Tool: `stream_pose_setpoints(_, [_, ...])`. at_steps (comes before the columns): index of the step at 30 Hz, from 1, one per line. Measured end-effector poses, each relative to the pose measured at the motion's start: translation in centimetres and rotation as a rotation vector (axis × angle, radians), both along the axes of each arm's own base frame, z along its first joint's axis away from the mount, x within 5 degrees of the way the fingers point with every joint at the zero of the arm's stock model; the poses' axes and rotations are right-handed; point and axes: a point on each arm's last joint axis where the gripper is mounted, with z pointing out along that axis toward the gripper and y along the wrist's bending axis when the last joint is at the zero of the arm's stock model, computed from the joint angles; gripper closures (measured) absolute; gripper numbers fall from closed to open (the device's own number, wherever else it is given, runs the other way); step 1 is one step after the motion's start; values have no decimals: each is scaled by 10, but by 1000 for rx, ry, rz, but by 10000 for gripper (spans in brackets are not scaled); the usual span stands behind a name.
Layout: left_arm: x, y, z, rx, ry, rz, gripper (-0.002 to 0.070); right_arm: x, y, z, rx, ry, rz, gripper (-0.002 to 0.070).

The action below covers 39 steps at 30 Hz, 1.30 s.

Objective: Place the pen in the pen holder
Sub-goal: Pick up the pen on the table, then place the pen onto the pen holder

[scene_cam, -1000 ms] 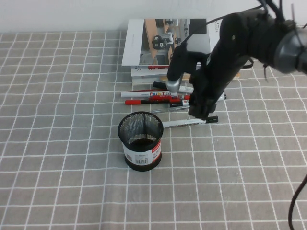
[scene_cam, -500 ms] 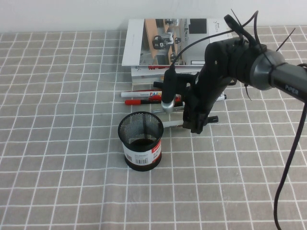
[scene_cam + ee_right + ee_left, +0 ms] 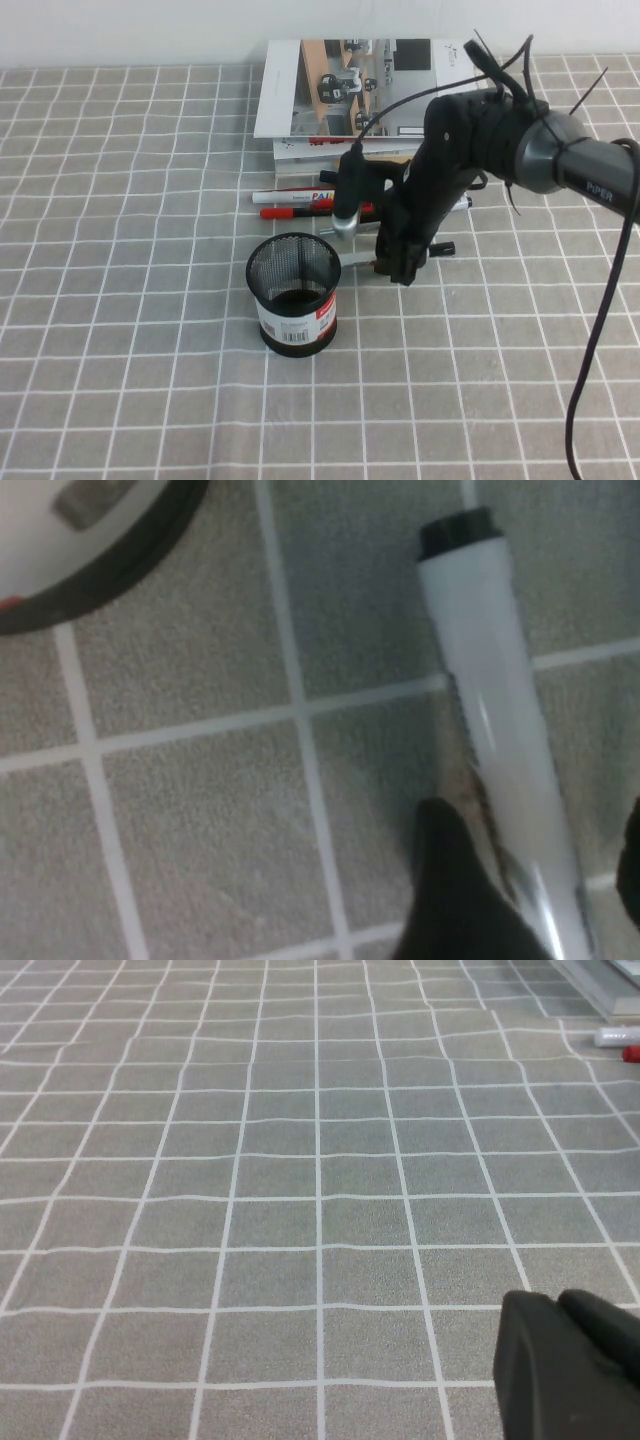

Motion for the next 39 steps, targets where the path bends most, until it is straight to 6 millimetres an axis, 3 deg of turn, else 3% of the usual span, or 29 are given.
stream_pose_setpoints(4, [0,0,0,0,0,0,678,0,1,-1,3,8,-1,440])
stream_pose_setpoints(7, [0,0,0,0,0,0,678,-1,1,-1,2,15,-1,578])
stream_pose_setpoints(15, [0,0,0,0,0,0,678,-3,-7,5,-41,50,-125,584])
stream_pose_setpoints(21, [0,0,0,0,0,0,678,-4,-49,36,-37,175,-359,584])
stream_pose_setpoints(25, [0,0,0,0,0,0,678,-1,-93,56,132,284,-519,584])
stream_pose_setpoints(28, [0,0,0,0,0,0,678,-10,-110,75,304,289,-569,584])
stream_pose_setpoints(36, [0,0,0,0,0,0,678,-71,-97,127,917,-30,-433,584])
stream_pose_setpoints(39, [0,0,0,0,0,0,678,-91,-92,131,1008,-153,-370,584])
